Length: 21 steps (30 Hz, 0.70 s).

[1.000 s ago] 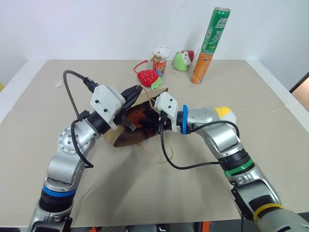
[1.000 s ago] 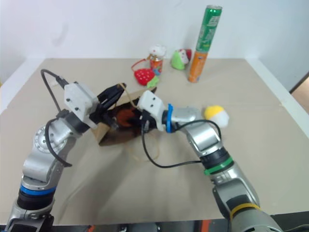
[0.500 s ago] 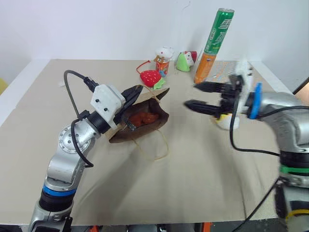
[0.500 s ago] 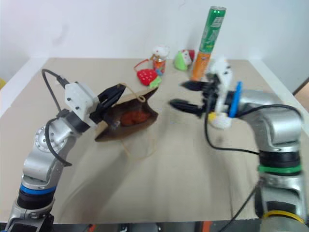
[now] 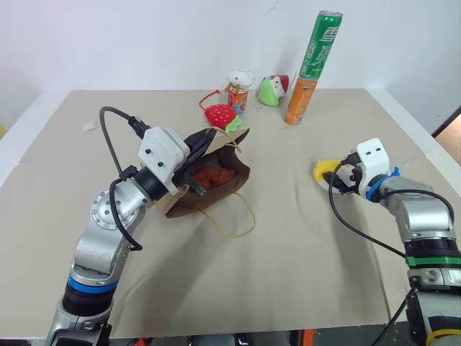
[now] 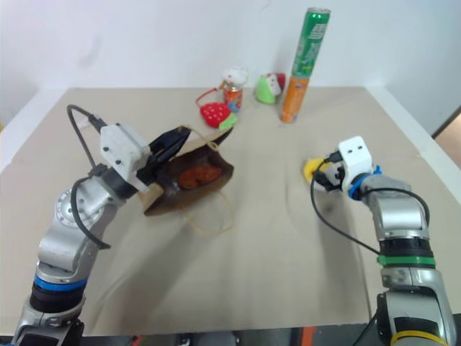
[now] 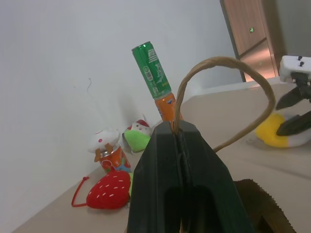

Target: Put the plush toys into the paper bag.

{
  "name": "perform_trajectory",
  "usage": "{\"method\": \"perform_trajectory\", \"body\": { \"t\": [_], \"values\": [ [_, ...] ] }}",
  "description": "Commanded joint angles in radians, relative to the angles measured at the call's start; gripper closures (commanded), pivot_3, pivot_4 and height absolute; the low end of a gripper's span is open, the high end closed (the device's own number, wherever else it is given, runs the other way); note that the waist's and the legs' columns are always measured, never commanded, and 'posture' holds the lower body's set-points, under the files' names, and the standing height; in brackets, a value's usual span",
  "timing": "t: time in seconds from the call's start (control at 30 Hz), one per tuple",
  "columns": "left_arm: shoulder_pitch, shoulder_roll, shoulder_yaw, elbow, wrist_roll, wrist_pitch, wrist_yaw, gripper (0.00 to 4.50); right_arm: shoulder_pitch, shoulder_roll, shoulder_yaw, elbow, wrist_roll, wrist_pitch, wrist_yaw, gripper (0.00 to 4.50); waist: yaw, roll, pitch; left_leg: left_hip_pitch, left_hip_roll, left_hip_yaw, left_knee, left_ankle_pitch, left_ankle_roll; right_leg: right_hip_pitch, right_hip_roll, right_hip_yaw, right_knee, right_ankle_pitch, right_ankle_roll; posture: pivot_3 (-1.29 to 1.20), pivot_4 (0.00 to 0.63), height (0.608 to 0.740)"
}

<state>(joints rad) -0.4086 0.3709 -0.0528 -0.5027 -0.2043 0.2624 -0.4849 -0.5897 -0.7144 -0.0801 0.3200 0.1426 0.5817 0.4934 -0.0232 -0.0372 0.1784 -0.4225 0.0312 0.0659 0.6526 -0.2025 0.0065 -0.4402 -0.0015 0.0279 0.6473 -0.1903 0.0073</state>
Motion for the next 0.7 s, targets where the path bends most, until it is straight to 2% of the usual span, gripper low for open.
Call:
{"method": "perform_trajectory", "body": {
  "t": [0.03, 0.07, 0.1, 0.13, 0.17, 0.23, 0.27, 0.33, 0.47, 0.7],
  "values": [
    [-0.011, 0.003, 0.004, -0.037, -0.002, -0.005, 0.004, 4.5, -0.009, 0.032, -0.039, 0.025, -0.011, 0.015, -0.063, 0.99, 0.0, 0.0, 0.0, 0.0, 0.0, 0.0, 0.0, 0.0, 0.0, 0.0, 0.0, 0.0, 0.0, 0.0, 0.0, 0.0, 0.15, 0.74],
    [-0.009, 0.004, 0.006, -0.039, -0.002, -0.004, 0.004, 4.5, -0.007, 0.037, -0.044, 0.018, -0.005, 0.021, -0.066, 1.34, 0.0, 0.0, 0.0, 0.0, 0.0, 0.0, 0.0, 0.0, 0.0, 0.0, -0.001, 0.0, 0.0, 0.0, 0.001, 0.0, 0.15, 0.74],
    [-0.008, 0.005, 0.007, -0.04, -0.002, -0.002, 0.004, 4.5, -0.005, 0.041, -0.049, 0.013, 0.001, 0.028, -0.064, 2.03, 0.0, 0.0, 0.0, 0.0, -0.001, 0.0, 0.001, 0.001, 0.001, 0.001, -0.001, 0.0, 0.0, 0.001, 0.002, 0.0, 0.15, 0.74],
    [-0.007, 0.006, 0.007, -0.041, -0.002, -0.001, 0.004, 4.5, -0.004, 0.042, -0.051, 0.01, 0.005, 0.033, -0.062, 2.06, 0.0, 0.0, 0.0, 0.0, -0.001, 0.0, 0.001, 0.001, 0.001, 0.001, -0.001, 0.0, -0.001, 0.001, 0.002, 0.0, 0.15, 0.74],
    [-0.006, 0.007, 0.008, -0.041, -0.003, 0.0, 0.003, 4.5, -0.002, 0.043, -0.052, 0.006, 0.006, 0.036, -0.06, 2.6, 0.0, 0.0, 0.0, 0.0, -0.001, 0.0, 0.001, 0.001, 0.002, 0.001, -0.002, 0.001, -0.001, 0.002, 0.003, 0.0, 0.15, 0.74],
    [-0.006, 0.007, 0.008, -0.042, -0.004, 0.001, 0.002, 4.5, 0.002, 0.046, -0.058, -0.003, 0.011, 0.045, -0.061, 3.15, 0.0, 0.0, 0.0, 0.0, -0.002, 0.001, 0.001, 0.002, 0.003, 0.001, -0.002, 0.001, -0.001, 0.002, 0.003, 0.0, 0.15, 0.74],
    [-0.006, 0.008, 0.009, -0.041, -0.004, 0.001, 0.001, 4.5, 0.004, 0.047, -0.061, -0.008, 0.013, 0.051, -0.062, 3.75, 0.001, 0.0, 0.0, 0.0, -0.002, 0.001, 0.001, 0.002, 0.004, 0.001, -0.002, 0.002, -0.001, 0.002, 0.003, 0.0, 0.15, 0.74],
    [-0.01, 0.008, 0.009, -0.036, -0.003, 0.001, 0.002, 4.5, 0.011, 0.038, -0.066, -0.051, 0.033, 0.04, -0.023, 4.38, 0.001, 0.0, 0.0, 0.0, -0.003, 0.0, 0.001, 0.003, 0.005, 0.002, -0.002, 0.002, -0.001, 0.002, 0.003, 0.0, 0.15, 0.74],
    [-0.018, 0.003, 0.012, -0.029, 0.002, 0.004, 0.012, 4.5, -0.009, -0.013, -0.074, -0.221, 0.14, 0.035, 0.158, 4.38, 0.001, 0.0, 0.0, 0.0, -0.003, 0.001, 0.001, 0.003, 0.005, 0.002, -0.002, 0.003, -0.001, 0.002, 0.003, 0.0, 0.15, 0.74],
    [-0.026, -0.006, 0.007, -0.006, 0.023, 0.008, 0.033, 4.5, -0.071, -0.09, -0.035, -0.601, 0.487, 0.287, 0.447, 4.38, -0.001, 0.002, 0.001, -0.001, -0.001, 0.001, 0.0, 0.003, 0.005, -0.001, 0.0, 0.004, -0.001, 0.003, 0.005, 0.0, 0.15, 0.74]
  ]
}}
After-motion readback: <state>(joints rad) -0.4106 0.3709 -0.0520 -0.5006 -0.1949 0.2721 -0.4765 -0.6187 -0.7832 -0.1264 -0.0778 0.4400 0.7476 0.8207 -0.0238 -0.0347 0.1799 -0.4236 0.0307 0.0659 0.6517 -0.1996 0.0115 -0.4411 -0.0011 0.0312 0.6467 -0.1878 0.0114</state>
